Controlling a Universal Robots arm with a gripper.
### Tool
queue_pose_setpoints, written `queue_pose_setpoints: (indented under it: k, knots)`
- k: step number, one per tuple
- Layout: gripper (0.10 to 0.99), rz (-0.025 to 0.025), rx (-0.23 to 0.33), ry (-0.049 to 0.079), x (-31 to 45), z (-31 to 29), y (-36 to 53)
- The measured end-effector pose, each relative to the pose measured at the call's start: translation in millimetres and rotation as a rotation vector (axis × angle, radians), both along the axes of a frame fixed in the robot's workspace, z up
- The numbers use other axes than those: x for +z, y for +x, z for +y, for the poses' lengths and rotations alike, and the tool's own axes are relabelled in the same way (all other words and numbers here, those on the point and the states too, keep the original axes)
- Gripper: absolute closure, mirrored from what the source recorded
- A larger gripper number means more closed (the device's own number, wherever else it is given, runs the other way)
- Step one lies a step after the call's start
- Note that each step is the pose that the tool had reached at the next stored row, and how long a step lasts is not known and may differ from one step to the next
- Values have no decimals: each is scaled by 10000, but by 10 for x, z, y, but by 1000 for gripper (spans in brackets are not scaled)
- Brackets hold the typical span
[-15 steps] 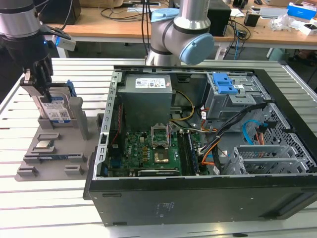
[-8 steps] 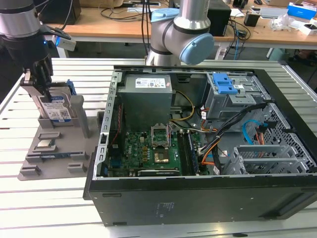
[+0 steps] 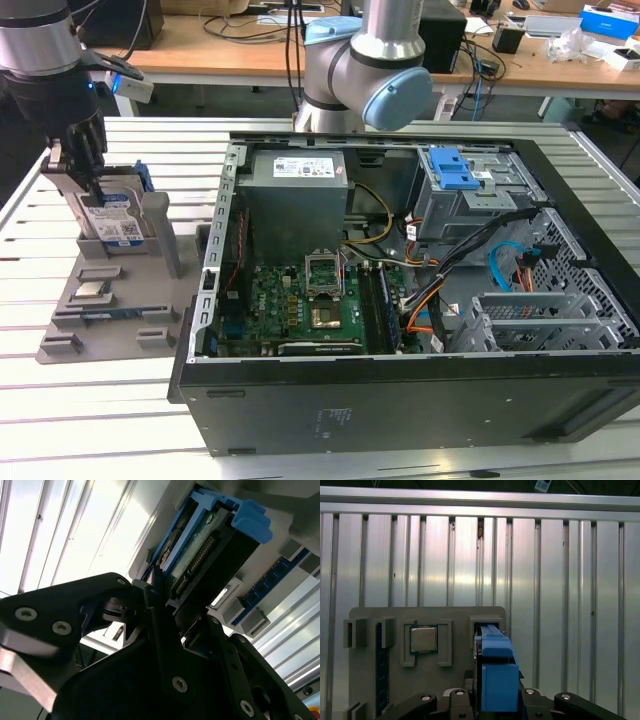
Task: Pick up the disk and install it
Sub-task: 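Pick up the disk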
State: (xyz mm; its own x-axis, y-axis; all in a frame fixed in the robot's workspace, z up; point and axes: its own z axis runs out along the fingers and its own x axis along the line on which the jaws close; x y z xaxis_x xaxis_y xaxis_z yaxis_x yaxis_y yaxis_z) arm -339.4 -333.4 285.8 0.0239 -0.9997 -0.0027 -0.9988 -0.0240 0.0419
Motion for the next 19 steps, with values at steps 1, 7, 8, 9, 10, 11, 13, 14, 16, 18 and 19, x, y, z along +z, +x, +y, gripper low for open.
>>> queue_pose_setpoints:
  k: [1, 7, 8, 9, 10, 11, 13, 14, 16, 18, 19]
  knots:
    - [718, -1, 0, 0, 5, 0, 0]
    - [718, 1, 0, -1, 64, 4, 2]
    - [718, 0, 0, -1, 74, 5, 2]
    - [718, 1, 0, -1, 82, 6, 3]
    - [718, 0, 0, -1, 90, 7, 3]
    - [718, 1, -1, -1, 100, 8, 4]
    - [718, 0, 0, -1, 119, 9, 5]
    - [718, 0, 0, 0, 129, 10, 6]
    - [718, 1, 0, -1, 166, 14, 9]
    - [718, 2, 0, -2, 221, 19, 12]
    - [718, 2, 0, -1, 236, 20, 13]
